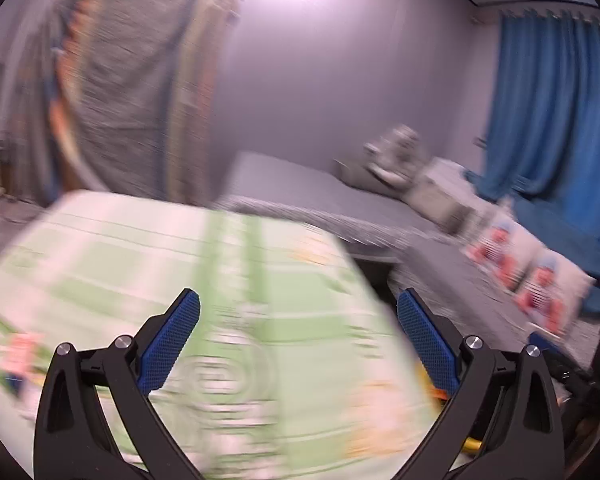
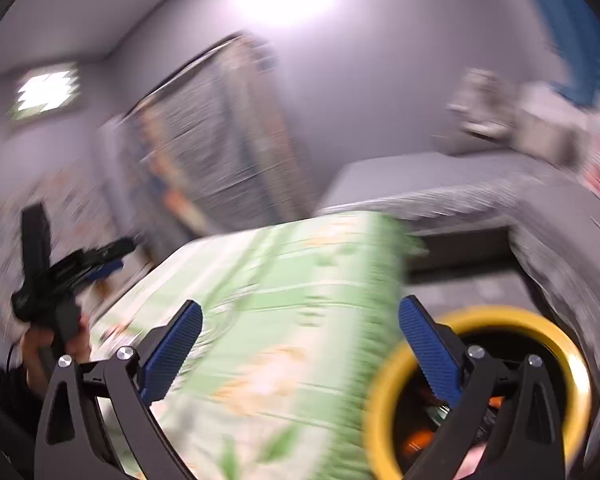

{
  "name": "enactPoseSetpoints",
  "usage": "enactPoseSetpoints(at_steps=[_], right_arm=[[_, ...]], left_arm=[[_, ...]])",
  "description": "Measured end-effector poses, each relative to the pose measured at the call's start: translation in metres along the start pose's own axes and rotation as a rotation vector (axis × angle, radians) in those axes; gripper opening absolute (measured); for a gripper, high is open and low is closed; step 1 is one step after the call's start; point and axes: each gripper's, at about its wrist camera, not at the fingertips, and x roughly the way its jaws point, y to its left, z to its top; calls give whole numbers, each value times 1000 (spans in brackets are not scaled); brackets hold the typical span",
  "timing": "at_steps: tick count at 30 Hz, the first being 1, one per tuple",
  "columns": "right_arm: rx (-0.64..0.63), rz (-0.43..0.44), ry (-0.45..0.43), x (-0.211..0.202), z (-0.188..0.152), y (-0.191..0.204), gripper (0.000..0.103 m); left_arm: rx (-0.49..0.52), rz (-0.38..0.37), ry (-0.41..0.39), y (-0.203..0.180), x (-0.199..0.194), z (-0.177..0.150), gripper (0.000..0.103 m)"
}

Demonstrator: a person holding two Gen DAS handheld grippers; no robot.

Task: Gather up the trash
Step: 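Grasp the white medicine box with the right gripper and lift it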

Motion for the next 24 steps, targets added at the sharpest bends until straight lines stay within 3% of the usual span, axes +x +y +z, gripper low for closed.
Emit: enactPoseSetpoints(at_steps=[4,8,11,16,19,24], right_arm=[[-263,257,175,62,11,91,95],[-554,400,285,115,2,186,95],[-717,498,379,152,-12,247,95],[-923,595,535,212,-39,315,93],[-950,619,624,239,-51,330,86],[-945,612,711,280,-65,340,86]], left_arm=[[-36,153,-43,77,-42,-1,95],[-107,298,-89,156,-83,-5,95],[-164,388,-72,203,-102,-9,95],[-283,440,-66,259,-125,-23,95],[-325,445,-83,276,-134,-31,95],[-359,433,-63,292,-130,-43,95]])
